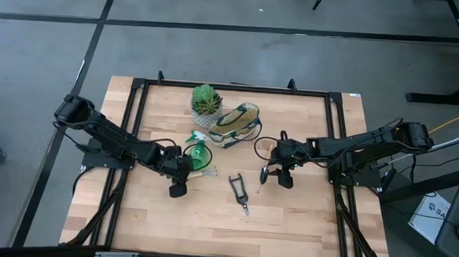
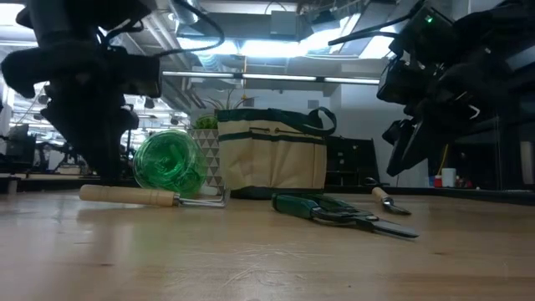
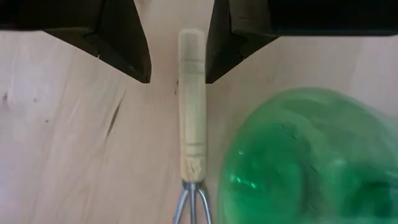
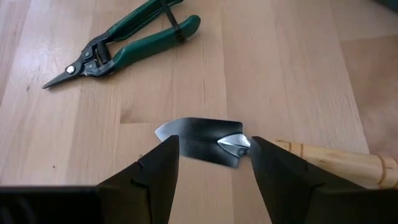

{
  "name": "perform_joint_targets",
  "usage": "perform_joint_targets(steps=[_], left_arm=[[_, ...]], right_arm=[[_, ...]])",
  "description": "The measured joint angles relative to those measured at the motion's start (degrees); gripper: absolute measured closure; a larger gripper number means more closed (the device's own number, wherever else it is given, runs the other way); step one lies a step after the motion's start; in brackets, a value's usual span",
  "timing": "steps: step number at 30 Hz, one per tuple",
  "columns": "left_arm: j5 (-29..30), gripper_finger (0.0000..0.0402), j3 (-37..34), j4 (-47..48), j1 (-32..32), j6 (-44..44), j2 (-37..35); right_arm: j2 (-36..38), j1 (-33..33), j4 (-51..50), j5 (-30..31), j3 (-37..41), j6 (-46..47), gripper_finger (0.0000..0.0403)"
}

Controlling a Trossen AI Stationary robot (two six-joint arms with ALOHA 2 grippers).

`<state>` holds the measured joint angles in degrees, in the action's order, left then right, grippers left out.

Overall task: Pick & Place Garden tools in Gardening bag
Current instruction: Put the brown hand rake into the white gardening bag

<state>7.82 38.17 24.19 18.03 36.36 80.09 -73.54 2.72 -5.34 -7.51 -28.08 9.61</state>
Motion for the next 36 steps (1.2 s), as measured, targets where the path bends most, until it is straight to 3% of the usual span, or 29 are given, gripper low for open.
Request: perform_joint_targets(steps=[11, 16, 22, 36], left_arm=[[0.3, 0.0256, 0.2, 0.0, 0.0, 3.0, 7.3], [0.4, 0.0275, 0.1, 0.1, 0.1, 1.7, 6.2], [0.1, 0.0336, -0.1, 0.4, 0.0, -2.3, 5.2], [-1.8, 0.0337, -0.1, 1.6, 0.0, -7.2, 0.9]], right_arm=[[0.0, 0.0, -0.2, -1.4, 0.0, 0.1, 0.0202], [0.0, 0.0, -0.2, -1.6, 0.0, 0.6, 0.0202], [0.0, 0.0, 0.0, -1.6, 0.0, 0.7, 0.0202], [0.0, 0.0, 0.0, -1.6, 0.0, 0.9, 0.0202]])
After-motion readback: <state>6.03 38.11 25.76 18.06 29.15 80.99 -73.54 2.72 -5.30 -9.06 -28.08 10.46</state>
